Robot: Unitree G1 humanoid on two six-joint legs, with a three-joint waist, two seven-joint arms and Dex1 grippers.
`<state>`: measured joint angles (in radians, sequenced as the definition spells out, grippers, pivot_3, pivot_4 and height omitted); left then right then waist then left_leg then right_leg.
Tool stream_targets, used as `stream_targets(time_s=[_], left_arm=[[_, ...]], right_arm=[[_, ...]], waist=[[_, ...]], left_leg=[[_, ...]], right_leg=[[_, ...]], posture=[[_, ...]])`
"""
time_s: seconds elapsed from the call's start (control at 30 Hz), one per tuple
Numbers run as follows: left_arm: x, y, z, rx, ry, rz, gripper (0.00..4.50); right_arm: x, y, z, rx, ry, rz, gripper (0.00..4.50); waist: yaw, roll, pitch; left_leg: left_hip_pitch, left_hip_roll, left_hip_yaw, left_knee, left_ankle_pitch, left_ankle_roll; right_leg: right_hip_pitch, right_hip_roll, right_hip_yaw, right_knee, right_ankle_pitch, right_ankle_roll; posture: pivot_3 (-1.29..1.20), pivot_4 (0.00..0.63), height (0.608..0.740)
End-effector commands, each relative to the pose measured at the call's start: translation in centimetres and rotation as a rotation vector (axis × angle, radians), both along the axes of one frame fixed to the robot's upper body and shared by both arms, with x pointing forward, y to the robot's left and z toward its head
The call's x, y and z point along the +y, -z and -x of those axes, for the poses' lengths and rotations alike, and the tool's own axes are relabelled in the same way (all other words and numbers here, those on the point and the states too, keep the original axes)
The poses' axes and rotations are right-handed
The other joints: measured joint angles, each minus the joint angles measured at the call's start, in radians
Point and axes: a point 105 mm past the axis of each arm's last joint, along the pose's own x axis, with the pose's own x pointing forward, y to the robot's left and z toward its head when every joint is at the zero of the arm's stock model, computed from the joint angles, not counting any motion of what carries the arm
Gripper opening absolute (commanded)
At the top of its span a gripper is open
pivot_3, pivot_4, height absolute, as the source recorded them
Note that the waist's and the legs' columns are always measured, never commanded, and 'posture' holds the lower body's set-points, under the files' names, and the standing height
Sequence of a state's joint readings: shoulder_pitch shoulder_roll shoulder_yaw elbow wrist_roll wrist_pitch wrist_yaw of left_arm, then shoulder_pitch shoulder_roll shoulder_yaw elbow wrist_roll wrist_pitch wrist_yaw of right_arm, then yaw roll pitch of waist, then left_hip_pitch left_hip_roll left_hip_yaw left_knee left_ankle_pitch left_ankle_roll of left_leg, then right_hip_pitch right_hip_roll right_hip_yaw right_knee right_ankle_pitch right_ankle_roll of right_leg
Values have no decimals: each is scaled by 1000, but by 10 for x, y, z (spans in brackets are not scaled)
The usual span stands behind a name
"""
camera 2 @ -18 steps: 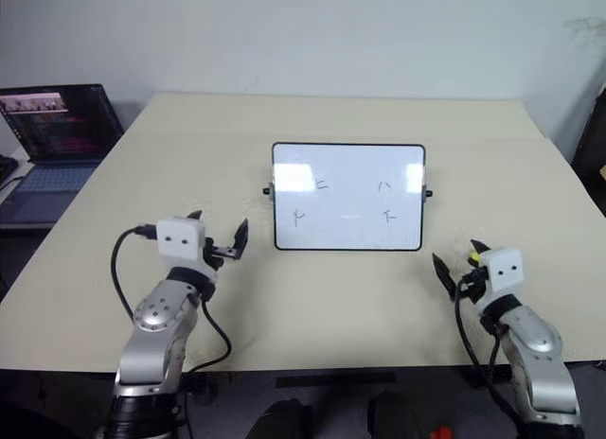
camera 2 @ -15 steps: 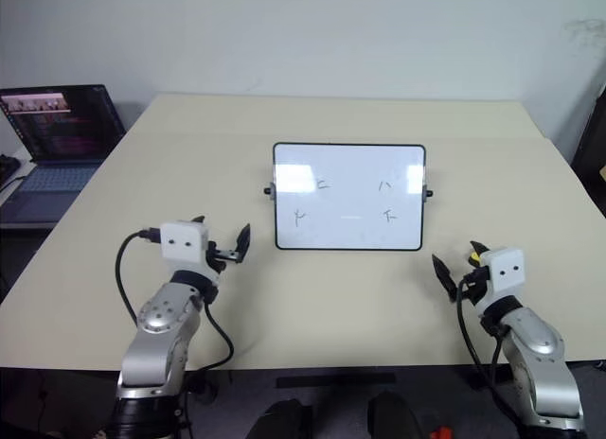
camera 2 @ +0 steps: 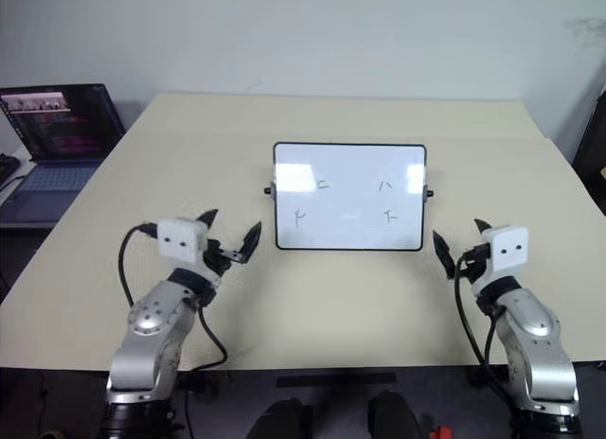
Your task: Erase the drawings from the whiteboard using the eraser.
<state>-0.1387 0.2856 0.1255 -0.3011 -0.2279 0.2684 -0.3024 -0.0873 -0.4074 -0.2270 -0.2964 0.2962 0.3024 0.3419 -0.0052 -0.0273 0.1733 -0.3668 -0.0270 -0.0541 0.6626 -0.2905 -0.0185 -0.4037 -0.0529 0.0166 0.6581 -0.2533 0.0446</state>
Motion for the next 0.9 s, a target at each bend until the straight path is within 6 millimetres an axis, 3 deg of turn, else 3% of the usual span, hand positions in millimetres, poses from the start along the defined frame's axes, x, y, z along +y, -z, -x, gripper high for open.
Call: stream_targets(time_s=[0.03,0.07,0.13,0.2,0.4,0.47,0.6,0.73,0.9], left_arm=[[-20,-32,5,-84,136,11,4500],[-20,-34,5,-83,158,2,4500],[-39,-43,2,-77,273,-22,4500],[-63,-47,-4,-46,391,-56,4500],[-101,-54,0,1,677,-136,4500],[-104,-51,2,27,731,-154,4500],[-121,-32,18,113,931,-224,4500],[-128,-35,27,108,1049,-259,4500],[-137,-39,27,78,1117,-328,4500]], right_arm=[[-8,-19,-11,-44,30,7,4483],[-5,-19,-13,-41,35,15,4483],[-11,-22,-11,-14,41,26,4483],[-19,-24,2,17,-9,63,4483],[-44,-21,31,86,-43,126,4483],[-49,-20,32,87,-24,195,4483],[-61,-3,34,263,-82,207,4483],[-66,-4,25,287,-105,237,4483],[-60,15,20,425,-230,237,4483]], waist=[[0,0,0],[0,0,0],[1,0,0],[15,0,0],[5,0,0],[-3,0,0],[-12,1,0],[-14,0,1],[-14,0,1]], left_leg=[[0,0,0,0,0,0],[1,0,0,0,0,0],[1,0,-1,0,0,0],[-2,-1,-2,0,0,0],[-4,-3,-1,0,-2,3],[-4,-3,0,0,-2,3],[-1,-2,1,0,-2,4],[-1,-2,2,1,-2,4],[-1,-2,1,1,-2,4]], right_leg=[[0,0,0,0,0,0],[0,1,0,0,0,0],[1,3,0,1,0,0],[0,3,-1,1,0,0],[0,1,-1,-3,-2,3],[0,1,0,-3,-2,3],[0,1,1,-1,-2,3],[1,2,1,-1,-2,3],[1,2,1,-1,-2,3]], posture=[[0,150,740],[0,150,740],[0,150,740],[0,150,740],[0,150,740],[0,150,740],[0,150,740],[0,150,740],[0,150,740]])
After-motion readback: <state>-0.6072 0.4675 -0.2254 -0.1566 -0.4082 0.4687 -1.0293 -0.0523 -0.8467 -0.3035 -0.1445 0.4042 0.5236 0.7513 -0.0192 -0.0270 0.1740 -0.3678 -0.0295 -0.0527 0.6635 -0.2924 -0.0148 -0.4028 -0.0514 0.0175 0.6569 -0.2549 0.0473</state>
